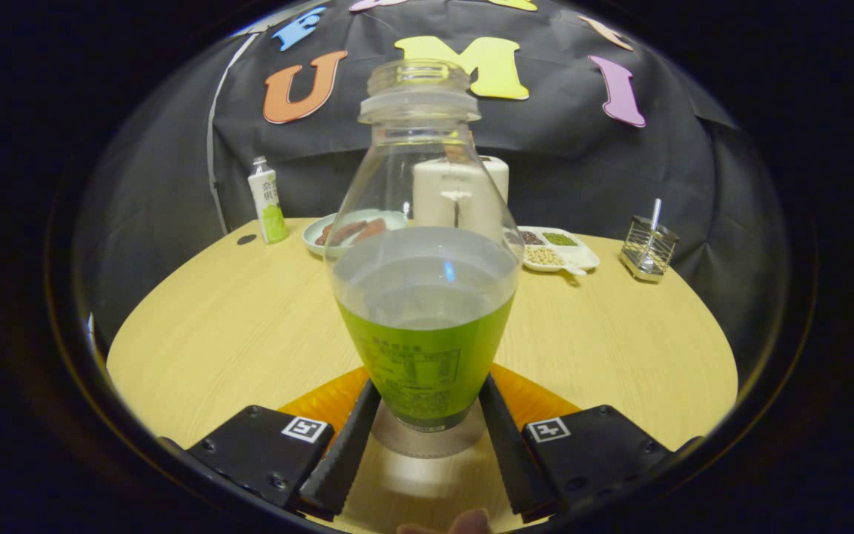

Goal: Take the bottle from table, then pour the juice into the cup, finally place the bottle on the coaster

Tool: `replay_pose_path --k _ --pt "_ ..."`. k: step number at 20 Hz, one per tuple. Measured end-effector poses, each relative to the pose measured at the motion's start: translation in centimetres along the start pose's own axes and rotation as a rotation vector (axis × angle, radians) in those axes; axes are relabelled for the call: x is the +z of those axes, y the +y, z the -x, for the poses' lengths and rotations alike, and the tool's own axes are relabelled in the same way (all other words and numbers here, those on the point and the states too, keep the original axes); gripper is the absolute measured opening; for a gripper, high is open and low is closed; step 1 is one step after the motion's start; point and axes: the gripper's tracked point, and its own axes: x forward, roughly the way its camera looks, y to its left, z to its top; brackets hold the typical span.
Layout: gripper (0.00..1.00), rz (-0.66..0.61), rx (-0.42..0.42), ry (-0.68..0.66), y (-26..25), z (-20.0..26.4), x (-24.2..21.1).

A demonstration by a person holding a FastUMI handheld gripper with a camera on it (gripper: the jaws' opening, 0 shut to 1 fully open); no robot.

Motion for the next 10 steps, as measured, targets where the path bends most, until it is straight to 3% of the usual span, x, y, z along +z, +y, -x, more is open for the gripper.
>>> replay_pose_path --k 10 --pt "0.85 0.013 -0.003 0.021 0.52 0.72 -0.68"
